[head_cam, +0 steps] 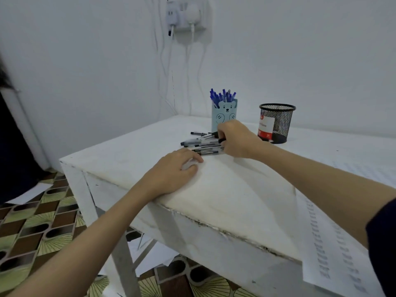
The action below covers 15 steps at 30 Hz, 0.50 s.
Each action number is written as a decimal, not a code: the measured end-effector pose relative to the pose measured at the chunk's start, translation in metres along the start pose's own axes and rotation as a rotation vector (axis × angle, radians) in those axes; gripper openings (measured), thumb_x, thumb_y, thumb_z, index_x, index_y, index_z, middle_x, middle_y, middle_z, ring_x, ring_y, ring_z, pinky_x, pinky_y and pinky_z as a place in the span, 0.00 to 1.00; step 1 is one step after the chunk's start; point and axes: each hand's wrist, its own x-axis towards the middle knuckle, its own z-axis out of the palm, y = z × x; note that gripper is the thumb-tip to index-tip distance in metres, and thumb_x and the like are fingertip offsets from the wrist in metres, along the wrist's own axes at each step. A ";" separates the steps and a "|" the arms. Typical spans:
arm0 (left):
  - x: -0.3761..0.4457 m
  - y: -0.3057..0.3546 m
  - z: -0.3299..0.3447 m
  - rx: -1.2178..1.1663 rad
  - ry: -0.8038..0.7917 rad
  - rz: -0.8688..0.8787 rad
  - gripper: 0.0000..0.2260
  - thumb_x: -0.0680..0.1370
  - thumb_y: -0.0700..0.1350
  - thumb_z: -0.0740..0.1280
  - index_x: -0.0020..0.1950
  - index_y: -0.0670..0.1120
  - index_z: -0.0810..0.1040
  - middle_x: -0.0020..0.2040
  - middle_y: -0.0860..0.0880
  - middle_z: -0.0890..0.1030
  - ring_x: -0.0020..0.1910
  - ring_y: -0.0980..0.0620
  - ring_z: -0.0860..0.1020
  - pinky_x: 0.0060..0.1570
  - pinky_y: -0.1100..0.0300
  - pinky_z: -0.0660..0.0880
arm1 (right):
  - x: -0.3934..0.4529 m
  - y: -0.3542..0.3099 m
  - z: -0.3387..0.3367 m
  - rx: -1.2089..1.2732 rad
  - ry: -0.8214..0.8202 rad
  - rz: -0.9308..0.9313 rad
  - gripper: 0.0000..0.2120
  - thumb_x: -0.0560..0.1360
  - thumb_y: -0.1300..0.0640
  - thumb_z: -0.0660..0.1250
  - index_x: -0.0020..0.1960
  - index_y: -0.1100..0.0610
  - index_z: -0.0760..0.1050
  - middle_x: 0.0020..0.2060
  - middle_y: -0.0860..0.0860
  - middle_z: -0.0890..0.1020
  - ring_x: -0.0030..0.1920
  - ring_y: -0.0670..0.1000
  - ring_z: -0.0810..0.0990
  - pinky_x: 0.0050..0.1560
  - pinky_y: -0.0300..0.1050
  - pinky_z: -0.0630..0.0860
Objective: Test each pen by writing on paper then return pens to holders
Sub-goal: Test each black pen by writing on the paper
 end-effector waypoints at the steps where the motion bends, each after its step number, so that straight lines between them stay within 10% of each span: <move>1: 0.000 0.000 0.000 0.001 -0.005 0.004 0.11 0.79 0.43 0.60 0.60 0.50 0.76 0.61 0.53 0.74 0.60 0.54 0.72 0.62 0.58 0.66 | -0.001 0.001 -0.004 0.034 -0.003 0.026 0.07 0.72 0.70 0.61 0.47 0.61 0.67 0.48 0.57 0.72 0.48 0.55 0.71 0.38 0.45 0.71; 5: -0.002 -0.002 -0.002 -0.052 -0.008 0.006 0.10 0.79 0.43 0.61 0.58 0.52 0.76 0.60 0.55 0.75 0.60 0.56 0.72 0.58 0.65 0.66 | -0.010 0.010 -0.031 0.247 -0.069 0.214 0.12 0.74 0.69 0.60 0.56 0.61 0.69 0.47 0.56 0.72 0.40 0.53 0.71 0.31 0.38 0.65; 9: 0.001 0.020 -0.001 -0.159 0.051 0.011 0.11 0.78 0.41 0.61 0.52 0.55 0.78 0.56 0.57 0.76 0.57 0.61 0.73 0.48 0.75 0.65 | -0.043 0.030 -0.066 0.786 -0.197 0.421 0.07 0.73 0.70 0.63 0.38 0.62 0.70 0.34 0.57 0.75 0.31 0.52 0.72 0.29 0.38 0.71; 15: 0.022 0.091 0.031 -0.137 -0.051 0.202 0.07 0.79 0.43 0.62 0.51 0.55 0.77 0.54 0.57 0.76 0.55 0.60 0.73 0.46 0.75 0.64 | -0.119 0.066 -0.112 1.335 -0.037 0.607 0.09 0.75 0.66 0.59 0.37 0.59 0.67 0.29 0.53 0.68 0.27 0.50 0.67 0.33 0.40 0.68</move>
